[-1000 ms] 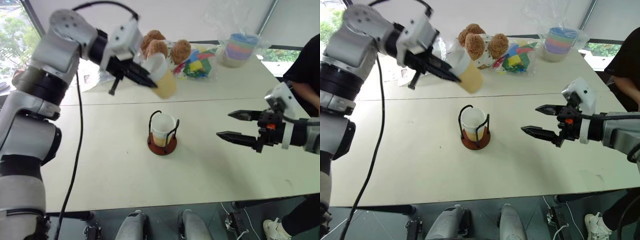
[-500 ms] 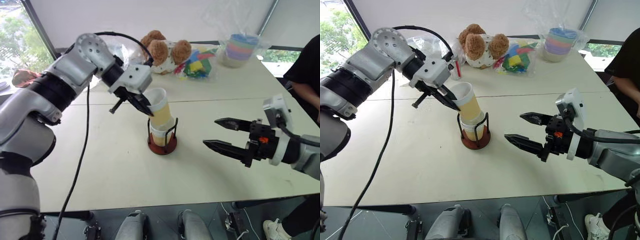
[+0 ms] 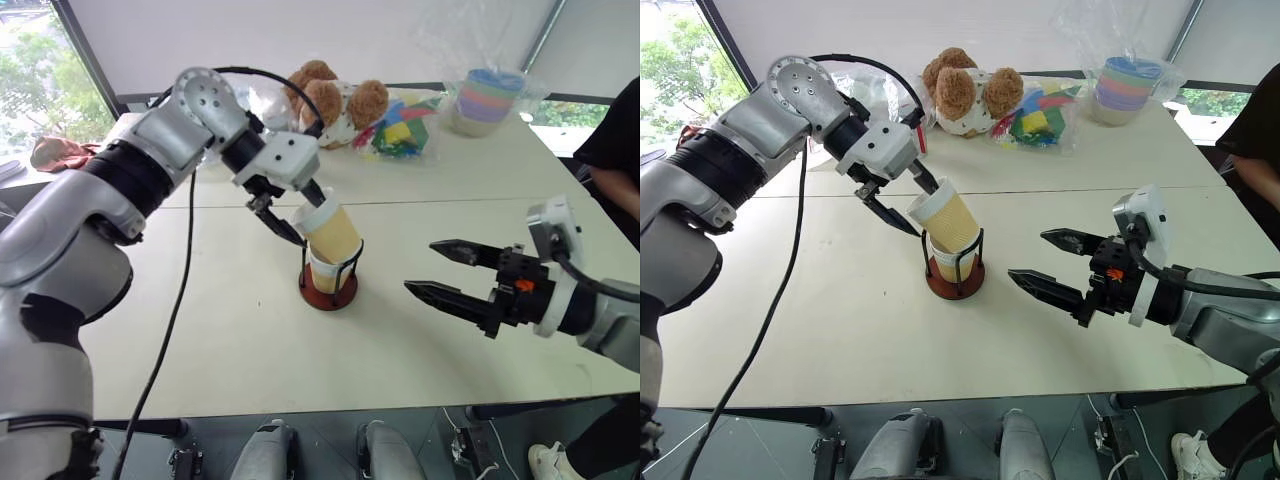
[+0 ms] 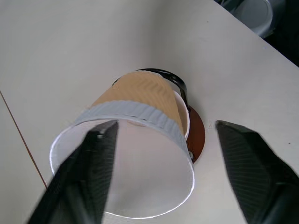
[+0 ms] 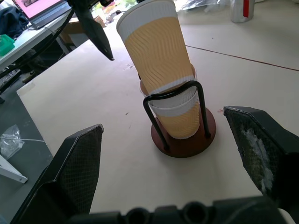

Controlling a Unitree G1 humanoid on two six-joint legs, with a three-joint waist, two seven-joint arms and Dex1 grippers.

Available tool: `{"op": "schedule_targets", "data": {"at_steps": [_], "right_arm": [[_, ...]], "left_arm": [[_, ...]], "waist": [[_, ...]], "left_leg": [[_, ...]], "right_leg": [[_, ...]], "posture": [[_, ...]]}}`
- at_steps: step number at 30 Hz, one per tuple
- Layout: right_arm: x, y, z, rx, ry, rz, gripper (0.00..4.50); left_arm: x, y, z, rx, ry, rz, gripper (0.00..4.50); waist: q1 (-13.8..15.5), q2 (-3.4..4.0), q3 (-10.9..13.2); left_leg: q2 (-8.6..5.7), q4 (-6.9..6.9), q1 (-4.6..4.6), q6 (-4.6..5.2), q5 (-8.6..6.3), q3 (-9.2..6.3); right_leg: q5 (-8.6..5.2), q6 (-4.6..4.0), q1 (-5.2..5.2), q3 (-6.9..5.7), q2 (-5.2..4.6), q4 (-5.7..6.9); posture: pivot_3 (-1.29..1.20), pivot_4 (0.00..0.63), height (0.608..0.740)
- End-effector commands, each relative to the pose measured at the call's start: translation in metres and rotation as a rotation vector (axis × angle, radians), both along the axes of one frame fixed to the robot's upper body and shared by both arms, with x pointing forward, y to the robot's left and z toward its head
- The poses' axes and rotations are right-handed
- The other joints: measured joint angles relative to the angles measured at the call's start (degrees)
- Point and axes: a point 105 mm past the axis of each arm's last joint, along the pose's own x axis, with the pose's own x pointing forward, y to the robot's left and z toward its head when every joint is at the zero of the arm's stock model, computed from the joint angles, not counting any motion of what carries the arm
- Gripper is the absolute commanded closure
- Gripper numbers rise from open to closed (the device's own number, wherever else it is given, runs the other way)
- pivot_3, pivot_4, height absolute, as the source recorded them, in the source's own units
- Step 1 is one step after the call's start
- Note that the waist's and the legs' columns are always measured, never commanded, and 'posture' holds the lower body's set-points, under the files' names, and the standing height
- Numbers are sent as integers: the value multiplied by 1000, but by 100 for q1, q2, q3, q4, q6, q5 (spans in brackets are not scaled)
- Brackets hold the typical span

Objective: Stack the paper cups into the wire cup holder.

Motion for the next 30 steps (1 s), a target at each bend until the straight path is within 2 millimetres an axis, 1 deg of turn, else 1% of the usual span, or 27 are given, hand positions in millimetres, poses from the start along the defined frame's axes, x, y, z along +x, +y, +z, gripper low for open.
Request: {"op": "schedule_targets", "data": {"at_steps": [1, 9, 14, 17, 18, 19, 21, 23, 24, 26, 28, 30], "right_arm": [[-1, 2, 5, -6, -36, 7, 0], [6, -2, 4, -9, -46, -14, 0], [6, -5, 4, -8, -51, -30, 0], [7, -6, 4, -8, -52, -38, 0], [9, -9, 5, -1, -61, -65, 0], [12, -14, 5, 6, -67, -91, 0], [14, -21, 3, 2, -76, -126, 0], [22, -29, 2, 3, -95, -170, 0], [27, -34, 1, 9, -106, -195, 0], [37, -41, 0, 26, -127, -238, 0], [48, -49, -8, 14, -138, -288, 0], [55, -53, -16, -6, -148, -321, 0]], "left_arm": [[-4, -6, 25, -82, -29, -18, 634], [-7, -4, 21, -56, -13, -17, 634], [-5, -1, 17, -51, -20, -15, 634], [2, -5, 32, -122, -41, 17, 634], [7, -2, 44, -193, -33, 64, 634], [14, 3, 56, -278, -24, 125, 634], [32, 17, 70, -472, -7, 284, 634], [54, 42, 71, -661, 10, 495, 634], [62, 56, 67, -737, 15, 585, 634], [70, 78, 51, -848, 52, 725, 634], [68, 97, 25, -923, 66, 852, 634], [60, 107, 6, -962, 68, 947, 634]], "waist": [[1, 0, 0], [-1, 0, 0], [2, 0, 0], [6, 0, 0], [5, -1, 1], [5, -2, 1], [-4, -3, 1], [-54, 1, -1], [-79, 6, -4], [-132, 7, -5], [-169, 5, -4], [-148, -2, 0]], "left_leg": [[0, 0, 0, 0, 0, 0], [0, 0, 0, 0, 0, 0], [0, 0, 0, 0, 0, -1], [0, 2, 0, 0, 0, 0], [0, 3, 0, 0, 0, 0], [-1, 4, -1, 0, 0, 0], [-1, 5, -1, 0, 0, 0], [0, 5, 2, 8, -4, 1], [1, 4, 8, 15, -9, 2], [4, -4, 34, 19, -11, 3], [8, -14, 54, 19, -11, 5], [13, -14, 54, 17, -10, 5]], "right_leg": [[0, 0, 0, 0, 0, 0], [0, 0, 0, 0, 1, 0], [0, 0, 0, 0, 2, 0], [0, 0, 2, 0, 1, 0], [0, 0, 2, -1, 1, 0], [0, 0, 2, -1, 1, -1], [0, 0, 3, -2, 3, -1], [-1, 2, 2, -1, 6, 0], [-1, 3, 3, 0, 6, 2], [-5, 10, 16, 4, 6, 9], [-6, 10, 28, 8, 7, 11], [-6, 10, 27, 14, 8, 14]], "posture": [[0, 150, 740], [0, 150, 740], [0, 150, 740], [0, 150, 740], [0, 150, 740], [0, 150, 740], [0, 150, 740], [0, 150, 740], [0, 150, 740], [0, 150, 740], [0, 150, 740], [0, 150, 740]]}}
